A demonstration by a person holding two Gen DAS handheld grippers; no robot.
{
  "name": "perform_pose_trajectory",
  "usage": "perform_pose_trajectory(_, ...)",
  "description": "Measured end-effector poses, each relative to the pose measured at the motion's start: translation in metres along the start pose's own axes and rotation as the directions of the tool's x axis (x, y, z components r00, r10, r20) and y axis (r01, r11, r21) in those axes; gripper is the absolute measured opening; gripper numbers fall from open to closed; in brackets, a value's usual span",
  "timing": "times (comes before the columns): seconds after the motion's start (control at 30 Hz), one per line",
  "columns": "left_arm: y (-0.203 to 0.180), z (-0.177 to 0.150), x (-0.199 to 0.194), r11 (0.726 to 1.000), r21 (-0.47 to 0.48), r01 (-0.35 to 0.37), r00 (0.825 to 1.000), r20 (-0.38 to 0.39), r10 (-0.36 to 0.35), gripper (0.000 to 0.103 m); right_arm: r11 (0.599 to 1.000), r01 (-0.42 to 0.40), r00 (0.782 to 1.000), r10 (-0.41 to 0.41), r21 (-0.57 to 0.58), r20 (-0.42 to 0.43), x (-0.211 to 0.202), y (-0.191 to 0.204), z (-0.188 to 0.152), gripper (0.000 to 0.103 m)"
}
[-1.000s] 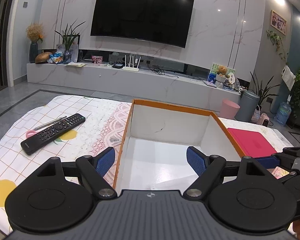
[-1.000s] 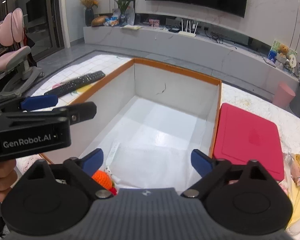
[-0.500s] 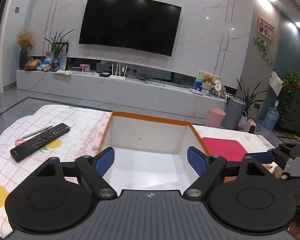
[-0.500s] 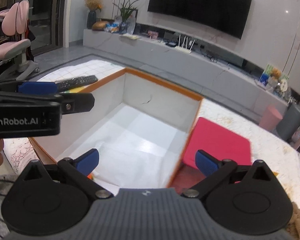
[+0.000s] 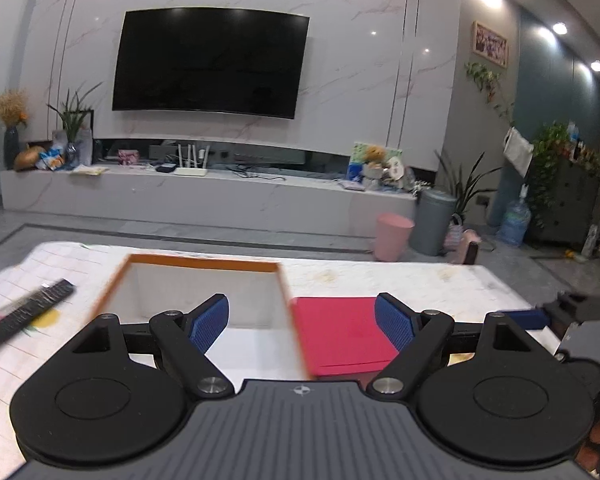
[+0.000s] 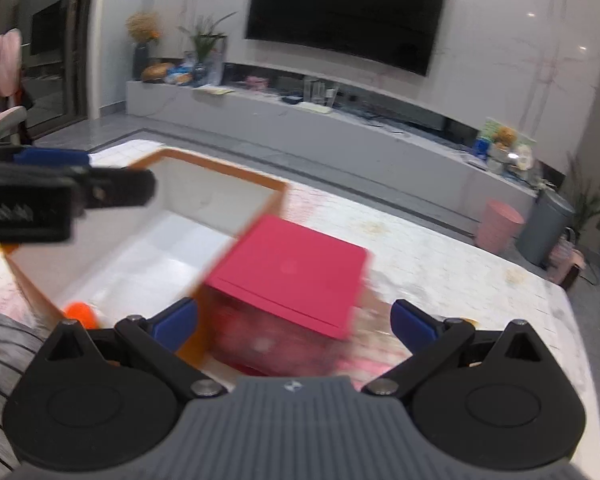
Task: Organize soft objects
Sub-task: 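Move the right gripper to the yellow cloth and grasp its edge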
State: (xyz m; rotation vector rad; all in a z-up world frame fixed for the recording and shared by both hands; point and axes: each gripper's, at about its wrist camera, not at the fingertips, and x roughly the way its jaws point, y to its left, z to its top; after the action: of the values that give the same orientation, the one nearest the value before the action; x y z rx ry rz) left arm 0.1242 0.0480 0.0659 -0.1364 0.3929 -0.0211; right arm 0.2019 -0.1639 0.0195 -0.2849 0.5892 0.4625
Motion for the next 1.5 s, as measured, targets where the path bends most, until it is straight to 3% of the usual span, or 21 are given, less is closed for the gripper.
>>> perform_pose_trajectory(0.1, -0.025, -0.009, 0.004, 0.999, -0.027, 0.025, 1.000, -0.008, -0.025, 0.097, 0.998, 0.061, 0.998, -0.062, 0.034, 0.022, -0.009, -0.037, -0.020, 0.100)
perform_pose_trajectory(0.17, -0.043, -0.018, 0.010, 0.999, -0.016, 0.041, 0.999, -0.023, -0.041, 0.097, 0.984, 0.133, 0.990, -0.138, 0.117, 0.041, -0.013, -0.067, -0.038, 0.100)
perform_pose_trajectory(0.37, -0.084, -0.060, 0.015, 0.990, 0.118, 0.073, 0.997, 0.011, -0.075, 0.097, 0.892, 0.279, 0.960, -0.260, 0.356, -0.100, -0.023, -0.151, -0.090, 0.100)
perform_pose_trajectory(0.47, -0.095, -0.080, 0.023, 0.977, 0.166, 0.132, 0.991, -0.049, -0.126, 0.097, 0.855, 0.294, 0.956, -0.265, 0.426, -0.126, -0.035, -0.172, -0.116, 0.100)
perform_pose_trajectory(0.7, -0.117, -0.112, 0.039, 0.951, 0.255, 0.175, 0.980, -0.133, -0.145, 0.097, 0.839, 0.288, 0.957, -0.227, 0.461, -0.183, -0.044, -0.188, -0.159, 0.100)
perform_pose_trajectory(0.93, -0.124, -0.131, 0.048, 0.935, 0.304, 0.181, 0.975, -0.179, -0.131, 0.097, 0.890, 0.199, 0.976, -0.143, 0.411, -0.164, -0.022, -0.174, -0.154, 0.090)
perform_pose_trajectory(1.2, -0.119, -0.133, 0.048, 0.934, 0.327, 0.141, 0.974, -0.216, -0.071, 0.097, 0.959, 0.077, 0.976, -0.017, 0.274, -0.216, 0.035, -0.129, -0.133, 0.057)
perform_pose_trajectory(1.3, -0.114, -0.132, 0.050, 0.938, 0.324, 0.125, 0.973, -0.224, -0.052, 0.097, 0.961, 0.096, 0.964, -0.025, 0.261, -0.264, 0.057, -0.121, -0.134, 0.057)
perform_pose_trajectory(1.43, -0.110, -0.127, 0.053, 0.946, 0.299, 0.123, 0.972, -0.229, -0.054, 0.097, 0.964, 0.079, 0.965, -0.010, 0.255, -0.262, 0.061, -0.119, -0.133, 0.060)
perform_pose_trajectory(1.5, -0.108, -0.125, 0.053, 0.950, 0.288, 0.123, 0.971, -0.231, -0.055, 0.097, 0.961, 0.061, 0.966, 0.012, 0.271, -0.258, 0.052, -0.124, -0.131, 0.075)
